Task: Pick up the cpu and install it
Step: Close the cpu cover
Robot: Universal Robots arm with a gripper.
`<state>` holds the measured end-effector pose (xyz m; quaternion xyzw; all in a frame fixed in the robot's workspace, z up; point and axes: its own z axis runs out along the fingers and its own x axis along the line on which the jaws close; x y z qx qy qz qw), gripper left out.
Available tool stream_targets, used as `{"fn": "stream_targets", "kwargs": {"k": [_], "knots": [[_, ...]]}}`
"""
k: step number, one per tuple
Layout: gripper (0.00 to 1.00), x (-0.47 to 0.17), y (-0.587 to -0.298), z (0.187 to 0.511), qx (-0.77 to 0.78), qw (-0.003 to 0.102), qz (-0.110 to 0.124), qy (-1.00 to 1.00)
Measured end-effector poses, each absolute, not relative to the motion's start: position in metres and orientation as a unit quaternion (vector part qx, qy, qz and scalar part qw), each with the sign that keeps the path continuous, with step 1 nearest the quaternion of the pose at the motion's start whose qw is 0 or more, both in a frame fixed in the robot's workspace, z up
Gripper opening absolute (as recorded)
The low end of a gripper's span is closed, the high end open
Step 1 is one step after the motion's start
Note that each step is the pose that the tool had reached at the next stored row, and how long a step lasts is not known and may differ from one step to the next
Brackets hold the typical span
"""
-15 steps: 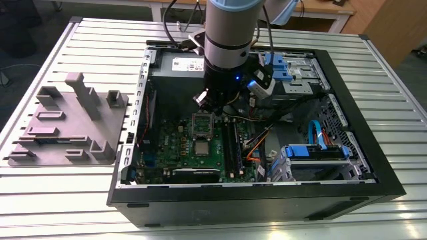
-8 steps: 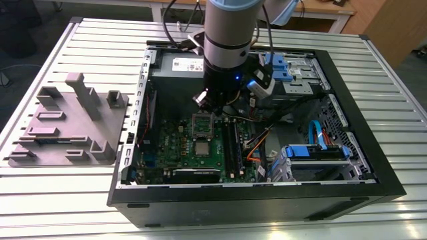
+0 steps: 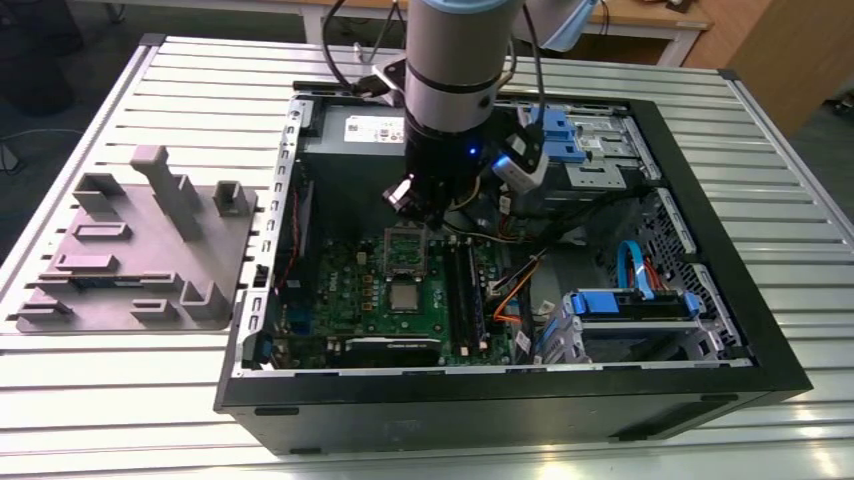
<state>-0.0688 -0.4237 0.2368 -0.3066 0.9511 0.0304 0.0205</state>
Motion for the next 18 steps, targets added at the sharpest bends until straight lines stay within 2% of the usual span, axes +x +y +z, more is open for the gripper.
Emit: {"fn": "stream_targets", "kwargs": {"k": [18], "knots": [[0.1, -0.0734, -0.4275, 0.2436, -0.32, 0.017, 0.022, 0.947]]}}
